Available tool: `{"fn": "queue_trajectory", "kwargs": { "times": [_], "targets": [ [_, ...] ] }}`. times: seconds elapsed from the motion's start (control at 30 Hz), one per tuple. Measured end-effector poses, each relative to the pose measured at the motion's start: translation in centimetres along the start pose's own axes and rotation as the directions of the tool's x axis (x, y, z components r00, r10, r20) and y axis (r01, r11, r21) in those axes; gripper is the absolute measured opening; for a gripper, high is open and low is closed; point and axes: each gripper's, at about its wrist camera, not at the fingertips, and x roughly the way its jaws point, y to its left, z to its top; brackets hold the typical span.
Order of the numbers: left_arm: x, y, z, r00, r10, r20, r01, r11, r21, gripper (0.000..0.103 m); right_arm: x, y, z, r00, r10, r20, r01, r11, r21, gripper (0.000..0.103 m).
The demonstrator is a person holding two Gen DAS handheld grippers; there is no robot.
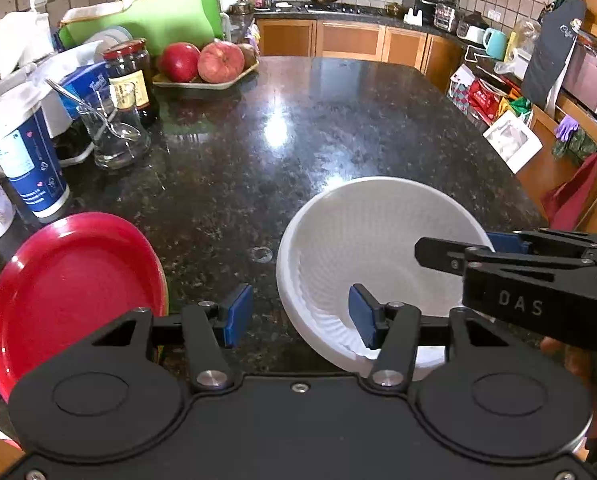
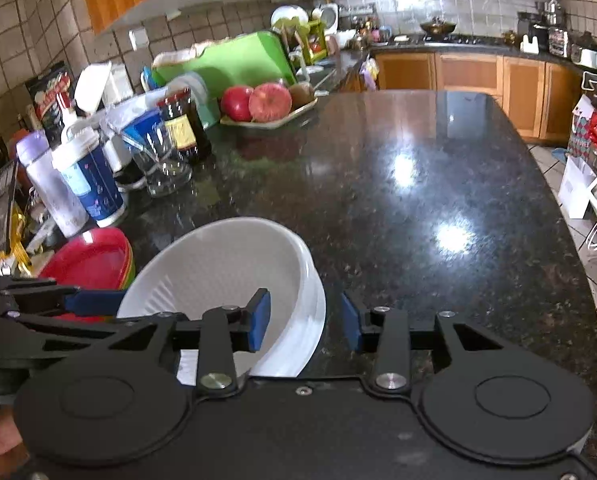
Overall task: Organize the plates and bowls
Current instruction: 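Carry the bowls with both tools over the red plate stack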
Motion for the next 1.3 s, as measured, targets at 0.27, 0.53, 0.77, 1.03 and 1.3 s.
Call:
{"fn": "queue_trajectory", "kwargs": {
  "times": [0.27, 0.53, 0.77, 1.03, 1.3],
  "targets": [
    [1.3, 0.2, 0.5, 0.999, -0.009, -0.032, 0.008, 1.0, -0.011, 0.059, 1.7, -0.5, 0.1, 0.998, 0.005, -0.059, -0.003, 1.0, 0.025, 0.038],
    [2.3, 0.0, 0.5, 0.999, -0.004, -0.052, 0.003, 1.0, -0.017, 0.057, 2.7, -0.4, 0.1, 0.995, 0.028, -0.093, -0.026, 0.999, 0.021, 0.038],
    [2.8, 0.0, 0.6, 0.998, 0.002, -0.067, -0.004, 1.0, -0.028, 0.056, 3.2, -0.7, 0.2, 0.992, 0.047, -0.117, -0.044, 0.999, 0.023, 0.036],
    [2.4, -1.1, 0.3, 0.998, 0.0, -0.058, -0.002, 1.0, -0.028, 0.048, 2.8, -0.7, 0.1, 0.989, 0.086, -0.123, -0.084, 0.996, 0.024, 0.018],
    [2.1, -1.9, 0.2, 0.999, 0.014, -0.04, -0.015, 0.999, -0.03, 0.047, 2.0, -1.2, -0.1, 0.991, 0.091, -0.102, -0.09, 0.996, 0.012, 0.017]
  ]
}}
